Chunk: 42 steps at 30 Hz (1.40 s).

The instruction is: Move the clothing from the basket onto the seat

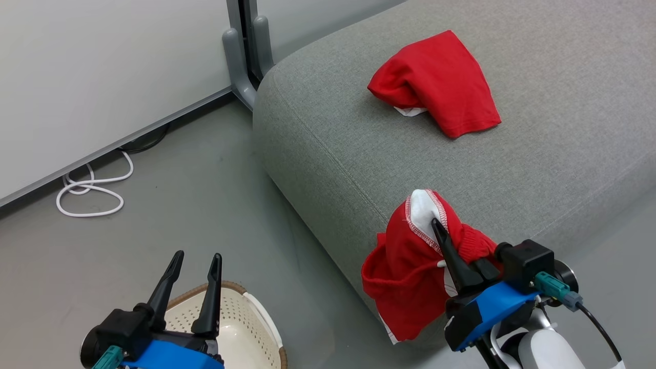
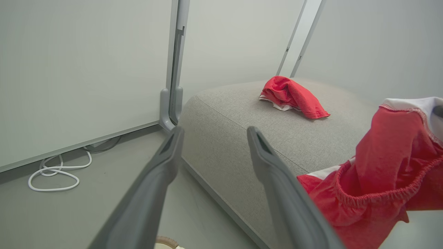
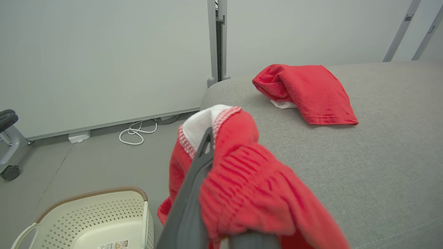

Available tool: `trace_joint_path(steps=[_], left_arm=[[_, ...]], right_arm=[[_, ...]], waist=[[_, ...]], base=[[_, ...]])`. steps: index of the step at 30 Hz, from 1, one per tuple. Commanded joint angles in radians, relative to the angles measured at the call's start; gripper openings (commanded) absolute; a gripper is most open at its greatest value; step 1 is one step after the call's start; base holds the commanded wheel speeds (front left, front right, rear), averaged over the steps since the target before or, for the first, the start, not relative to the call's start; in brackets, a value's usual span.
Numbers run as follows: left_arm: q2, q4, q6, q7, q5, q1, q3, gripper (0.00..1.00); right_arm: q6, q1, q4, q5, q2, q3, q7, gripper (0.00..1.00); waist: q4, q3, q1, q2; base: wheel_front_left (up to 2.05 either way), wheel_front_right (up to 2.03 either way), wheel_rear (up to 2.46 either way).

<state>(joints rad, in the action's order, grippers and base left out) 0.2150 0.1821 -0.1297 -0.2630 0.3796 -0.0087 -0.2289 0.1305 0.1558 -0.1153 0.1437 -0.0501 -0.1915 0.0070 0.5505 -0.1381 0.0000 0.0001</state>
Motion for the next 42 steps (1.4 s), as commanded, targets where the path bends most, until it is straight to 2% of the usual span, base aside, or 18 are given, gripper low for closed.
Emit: trace_joint_path(steps=[1,7,13,17,22,24,29,34,38,42], left_arm=[[0.008,0.002,-0.001,-0.003,-0.003,-0.019,-0.002,1.00],[0.022,0.012,-0.001,-0.003,-0.013,-0.028,-0.014,1.00],[0.036,0.003,-0.001,-0.003,-0.021,-0.050,-0.025,1.00],[0.054,-0.014,-0.001,-0.003,-0.013,-0.073,-0.023,1.00],[0.102,-0.051,-0.001,-0.003,-0.017,-0.118,-0.037,1.00],[0.124,-0.067,-0.001,-0.003,-0.017,-0.145,-0.049,1.00],[0.177,-0.106,-0.001,-0.003,-0.014,-0.207,-0.061,1.00],[0.226,-0.157,-0.001,0.001,-0.025,-0.252,-0.071,1.00],[0.258,-0.214,0.001,0.010,-0.038,-0.278,-0.063,1.00],[0.285,-0.272,0.012,0.012,-0.049,-0.286,-0.047,1.00]], right_arm=[[0.001,-0.011,-0.002,0.004,-0.001,0.002,-0.007,0.00],[0.001,0.019,-0.013,0.003,-0.001,-0.003,-0.014,0.00],[0.001,0.083,-0.016,-0.003,-0.001,0.031,-0.012,0.00],[0.001,0.189,-0.024,0.019,-0.001,0.075,-0.001,0.00],[0.001,0.384,-0.058,0.095,0.000,0.189,0.018,0.00],[0.001,0.469,-0.077,0.070,-0.004,0.240,0.027,0.00],[0.000,0.678,-0.106,0.009,-0.050,0.336,0.039,0.00],[0.000,0.852,-0.147,-0.009,-0.128,0.433,0.069,0.00],[0.000,0.955,-0.201,-0.005,-0.203,0.540,0.072,0.00],[0.000,1.010,-0.262,-0.013,-0.237,0.639,0.065,0.00]], waist=[[0.001,-0.003,0.0000,-0.0001],[-0.001,-0.014,0.0000,-0.0001],[-0.034,-0.061,0.0000,-0.0001],[-0.054,-0.123,0.0000,-0.0001],[-0.082,-0.229,0.0000,-0.0001],[-0.098,-0.275,0.0000,-0.0001],[-0.128,-0.389,0.0000,-0.0001],[-0.157,-0.498,0.0000,-0.0001],[-0.183,-0.582,0.0000,-0.0001],[-0.202,-0.650,0.0000,-0.0001]], base=[[0.00,0.00,0.00],[0.00,0.00,0.00],[0.00,0.00,0.00],[0.00,0.00,0.00],[0.00,0.00,0.00],[0.00,0.00,0.00],[0.00,0.00,0.00],[0.00,0.00,0.00],[0.00,0.00,0.00],[0.00,0.00,0.00]])
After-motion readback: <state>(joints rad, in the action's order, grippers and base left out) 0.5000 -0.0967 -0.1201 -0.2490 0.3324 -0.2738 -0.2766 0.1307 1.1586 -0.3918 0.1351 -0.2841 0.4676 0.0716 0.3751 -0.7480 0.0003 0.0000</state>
